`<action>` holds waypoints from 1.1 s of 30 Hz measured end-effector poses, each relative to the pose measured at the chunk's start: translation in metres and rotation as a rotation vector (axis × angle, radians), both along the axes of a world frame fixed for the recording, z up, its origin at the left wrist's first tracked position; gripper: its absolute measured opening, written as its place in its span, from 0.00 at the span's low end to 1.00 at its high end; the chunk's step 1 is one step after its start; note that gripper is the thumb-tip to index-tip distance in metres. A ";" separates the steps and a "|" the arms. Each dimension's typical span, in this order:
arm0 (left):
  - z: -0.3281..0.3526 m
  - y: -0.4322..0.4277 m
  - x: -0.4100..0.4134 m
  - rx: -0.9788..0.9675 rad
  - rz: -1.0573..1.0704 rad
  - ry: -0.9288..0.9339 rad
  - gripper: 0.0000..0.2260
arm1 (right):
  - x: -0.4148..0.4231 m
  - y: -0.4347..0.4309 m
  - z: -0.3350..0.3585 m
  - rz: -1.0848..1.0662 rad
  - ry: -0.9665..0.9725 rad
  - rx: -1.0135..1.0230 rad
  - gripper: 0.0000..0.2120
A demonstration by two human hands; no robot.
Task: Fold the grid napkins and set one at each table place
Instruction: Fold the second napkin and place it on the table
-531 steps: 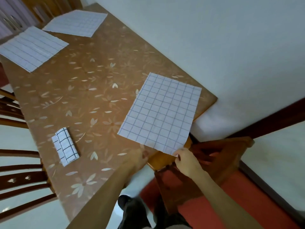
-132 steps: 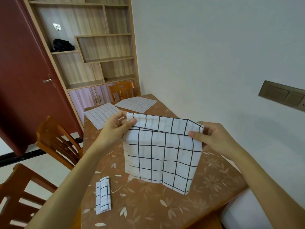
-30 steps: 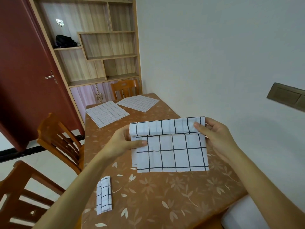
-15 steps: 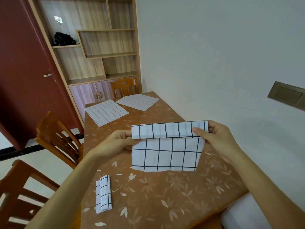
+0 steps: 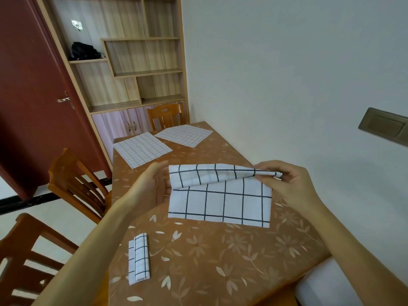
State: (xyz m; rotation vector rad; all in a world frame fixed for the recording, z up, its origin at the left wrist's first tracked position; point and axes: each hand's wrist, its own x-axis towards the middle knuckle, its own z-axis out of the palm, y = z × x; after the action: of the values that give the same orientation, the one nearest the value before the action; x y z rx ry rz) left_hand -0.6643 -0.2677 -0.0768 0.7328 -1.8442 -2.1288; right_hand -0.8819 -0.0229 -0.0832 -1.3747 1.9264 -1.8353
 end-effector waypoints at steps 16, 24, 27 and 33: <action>0.019 0.012 -0.002 -0.547 -0.479 -0.131 0.14 | 0.000 0.004 0.005 0.014 0.049 0.089 0.36; 0.008 0.038 -0.028 -0.724 -0.594 -0.168 0.25 | 0.002 0.004 -0.006 0.119 0.092 0.143 0.35; 0.003 0.032 -0.027 -0.702 -0.585 -0.151 0.20 | 0.000 0.010 -0.009 0.117 0.099 0.185 0.34; -0.017 0.011 -0.019 -0.764 -0.482 -0.151 0.28 | 0.002 0.013 -0.019 0.048 0.064 0.274 0.25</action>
State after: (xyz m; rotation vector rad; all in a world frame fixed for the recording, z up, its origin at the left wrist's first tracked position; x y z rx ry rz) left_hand -0.6828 -0.2567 -0.0940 0.2801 -2.8596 -1.3628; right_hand -0.8794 -0.0100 -0.1025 -1.3892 2.0636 -1.4567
